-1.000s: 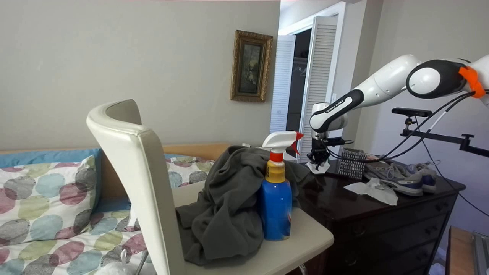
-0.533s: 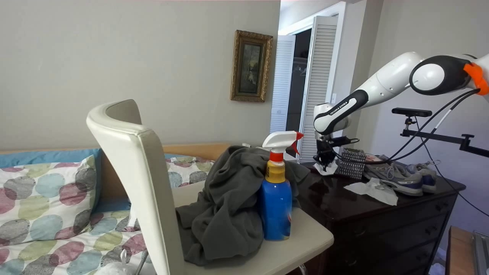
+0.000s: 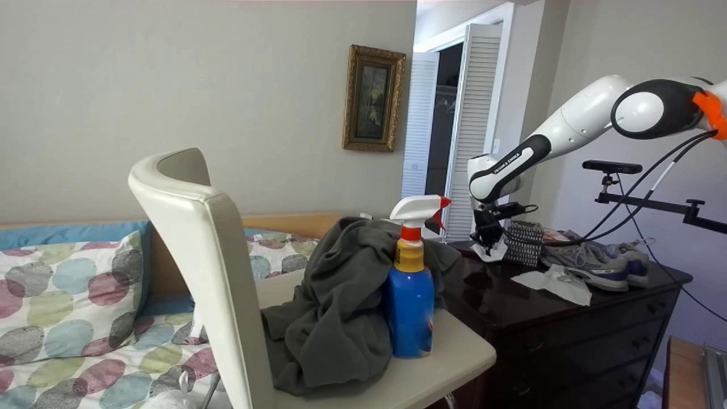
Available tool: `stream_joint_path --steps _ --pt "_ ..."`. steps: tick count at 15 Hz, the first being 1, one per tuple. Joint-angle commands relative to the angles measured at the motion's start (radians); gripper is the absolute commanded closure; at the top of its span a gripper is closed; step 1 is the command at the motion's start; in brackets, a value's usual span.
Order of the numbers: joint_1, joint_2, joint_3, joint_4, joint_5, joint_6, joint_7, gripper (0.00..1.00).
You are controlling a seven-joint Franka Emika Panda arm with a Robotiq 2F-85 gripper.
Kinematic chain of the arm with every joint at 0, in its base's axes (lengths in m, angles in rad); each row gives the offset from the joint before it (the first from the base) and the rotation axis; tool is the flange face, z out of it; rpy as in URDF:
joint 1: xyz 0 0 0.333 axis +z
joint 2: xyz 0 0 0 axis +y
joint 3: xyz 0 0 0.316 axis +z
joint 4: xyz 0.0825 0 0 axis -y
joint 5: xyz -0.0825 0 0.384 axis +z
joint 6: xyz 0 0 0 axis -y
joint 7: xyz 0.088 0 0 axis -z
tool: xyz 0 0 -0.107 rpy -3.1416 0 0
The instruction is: Use the tissue to wipe the coat hanger
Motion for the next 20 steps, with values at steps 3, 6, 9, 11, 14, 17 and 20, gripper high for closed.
stream_joint_path --steps 3,6,9,11,14,17,20 --pt "-0.009 0.041 0.029 0.005 0.028 0.046 0.013 0.99" --pt "-0.012 0.051 0.036 0.033 0.042 0.046 0.023 0.99" --pt "-0.012 0.062 0.043 0.063 0.053 0.049 0.034 0.99" --pt "-0.012 0.071 0.045 0.083 0.061 0.053 0.042 0.99" --pt "-0.014 0.090 0.048 0.117 0.076 0.053 0.052 0.99" --pt "-0.017 0.109 0.049 0.151 0.094 0.051 0.061 0.99" --pt "-0.015 0.122 0.047 0.172 0.099 0.036 0.058 0.99"
